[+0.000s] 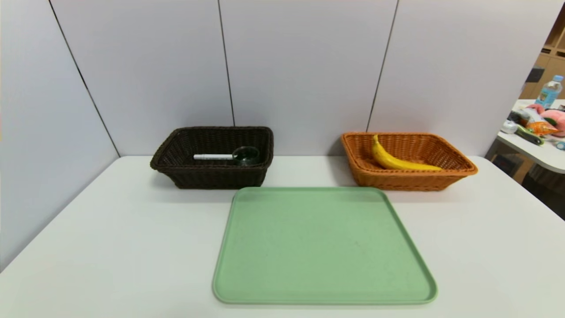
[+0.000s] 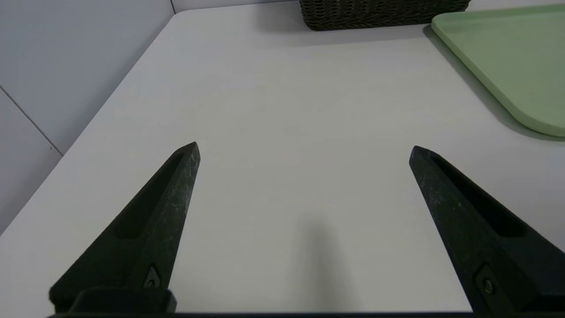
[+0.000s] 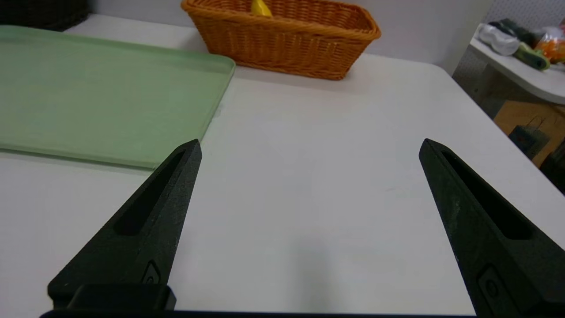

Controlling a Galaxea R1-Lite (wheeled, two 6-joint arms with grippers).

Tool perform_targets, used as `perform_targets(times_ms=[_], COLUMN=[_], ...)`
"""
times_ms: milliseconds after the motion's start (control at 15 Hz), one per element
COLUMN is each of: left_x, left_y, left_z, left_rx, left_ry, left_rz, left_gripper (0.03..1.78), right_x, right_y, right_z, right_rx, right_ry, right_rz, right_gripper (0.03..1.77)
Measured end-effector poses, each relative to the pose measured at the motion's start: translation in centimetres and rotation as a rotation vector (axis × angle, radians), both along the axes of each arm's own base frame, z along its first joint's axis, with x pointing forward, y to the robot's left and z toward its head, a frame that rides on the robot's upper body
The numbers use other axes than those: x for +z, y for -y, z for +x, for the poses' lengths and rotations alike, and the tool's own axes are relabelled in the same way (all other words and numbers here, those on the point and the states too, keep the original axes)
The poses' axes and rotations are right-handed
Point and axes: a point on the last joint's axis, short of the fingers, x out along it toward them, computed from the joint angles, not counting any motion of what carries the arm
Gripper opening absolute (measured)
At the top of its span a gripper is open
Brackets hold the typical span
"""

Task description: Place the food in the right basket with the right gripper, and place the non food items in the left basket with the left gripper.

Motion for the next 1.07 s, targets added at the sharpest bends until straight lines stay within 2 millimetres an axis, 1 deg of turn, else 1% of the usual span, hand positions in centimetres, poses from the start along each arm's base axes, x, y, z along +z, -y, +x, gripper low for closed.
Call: perform_targets(times_ms=[133, 867, 1067], left_x=[0.01, -0.02, -0.02], left_y=[0.0, 0.0, 0.0], left_z=[-0.01, -0.02, -0.02], left_rx=[0.0, 0.0, 0.0], left_ry=[0.002, 0.0, 0.0], left_rz=[0.0, -0.01, -0.01], left_gripper=[1.69, 1.69, 1.69], right_x=[-0.36, -0.35, -0.34], right_y=[-0.01, 0.04, 0.04], right_z=[0.02, 0.03, 0.03], right_rx=[0.003, -0.016, -0.019], right_ry=[-0.032, -0.03, -0.03], right_rz=[0.034, 0.049, 0.092], right_gripper=[1.7, 1.7, 1.7])
